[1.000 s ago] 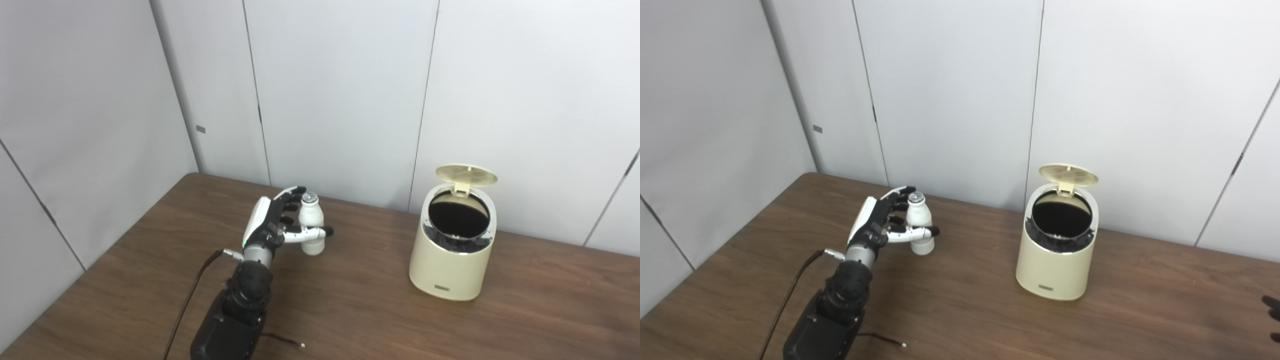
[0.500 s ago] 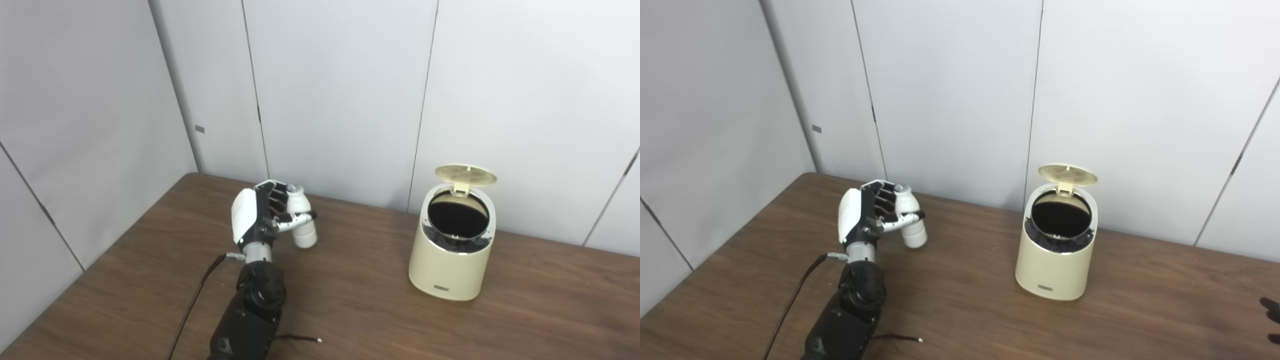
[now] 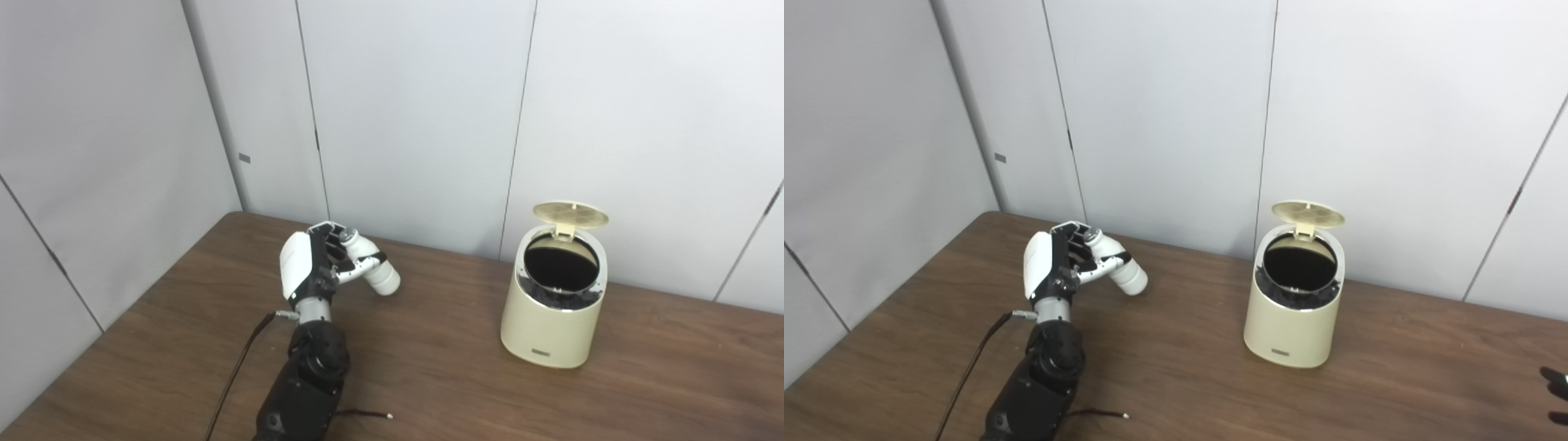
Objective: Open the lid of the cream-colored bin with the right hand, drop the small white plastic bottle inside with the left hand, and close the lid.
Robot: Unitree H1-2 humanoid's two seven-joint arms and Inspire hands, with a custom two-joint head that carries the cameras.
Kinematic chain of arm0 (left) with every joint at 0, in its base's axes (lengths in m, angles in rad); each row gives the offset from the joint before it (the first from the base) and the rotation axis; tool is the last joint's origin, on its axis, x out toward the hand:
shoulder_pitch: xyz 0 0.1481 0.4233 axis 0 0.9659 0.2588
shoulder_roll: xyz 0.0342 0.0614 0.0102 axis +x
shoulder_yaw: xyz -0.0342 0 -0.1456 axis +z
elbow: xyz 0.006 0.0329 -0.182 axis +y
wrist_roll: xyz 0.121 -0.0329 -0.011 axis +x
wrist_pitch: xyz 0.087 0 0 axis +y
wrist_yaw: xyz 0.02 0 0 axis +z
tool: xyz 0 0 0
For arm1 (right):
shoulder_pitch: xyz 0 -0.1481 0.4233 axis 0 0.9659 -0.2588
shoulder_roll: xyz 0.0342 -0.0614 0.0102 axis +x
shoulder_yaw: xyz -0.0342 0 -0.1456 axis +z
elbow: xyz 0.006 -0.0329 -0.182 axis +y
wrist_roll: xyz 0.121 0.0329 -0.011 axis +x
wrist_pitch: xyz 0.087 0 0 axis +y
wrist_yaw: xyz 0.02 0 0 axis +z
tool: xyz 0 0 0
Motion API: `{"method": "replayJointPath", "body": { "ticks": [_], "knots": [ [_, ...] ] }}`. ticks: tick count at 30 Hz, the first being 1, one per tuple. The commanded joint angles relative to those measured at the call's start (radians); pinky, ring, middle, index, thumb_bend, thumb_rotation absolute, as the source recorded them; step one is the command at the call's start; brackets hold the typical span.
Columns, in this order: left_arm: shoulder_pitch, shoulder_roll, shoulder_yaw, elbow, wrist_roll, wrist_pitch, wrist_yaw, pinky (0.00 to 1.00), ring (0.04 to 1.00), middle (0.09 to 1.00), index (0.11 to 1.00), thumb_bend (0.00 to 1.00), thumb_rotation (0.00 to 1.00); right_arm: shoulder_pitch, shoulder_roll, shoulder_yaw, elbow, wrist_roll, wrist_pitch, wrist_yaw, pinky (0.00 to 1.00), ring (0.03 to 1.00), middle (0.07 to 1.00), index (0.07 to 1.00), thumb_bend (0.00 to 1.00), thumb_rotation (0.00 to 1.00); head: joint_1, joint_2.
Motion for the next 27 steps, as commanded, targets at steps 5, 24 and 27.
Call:
{"method": "replayJointPath", "body": {
  "ticks": [5,24,27],
  "knots": [
    [-0.023,0.024,0.007,-0.049,0.001,-0.028,-0.007,0.35,0.474,0.489,0.461,0.51,0.0,-0.014,0.001,-0.019,-0.042,0.013,-0.032,0.009,0.65,0.797,0.829,0.81,0.72,1.0,-0.008,0.001],
    [-0.018,0.036,0.01,-0.109,0.005,-0.048,-0.015,0.33,0.46,0.477,0.473,0.51,0.0,-0.012,0.023,-0.039,-0.052,-0.002,-0.033,0.031,0.66,0.803,0.833,0.816,0.72,1.0,-0.016,-0.003],
    [-0.01,0.034,0.005,-0.137,0.012,-0.07,-0.009,0.33,0.456,0.472,0.478,0.51,0.0,-0.011,0.025,-0.043,-0.053,-0.005,-0.033,0.035,0.66,0.803,0.834,0.819,0.71,1.0,-0.016,-0.002]
  ]
}}
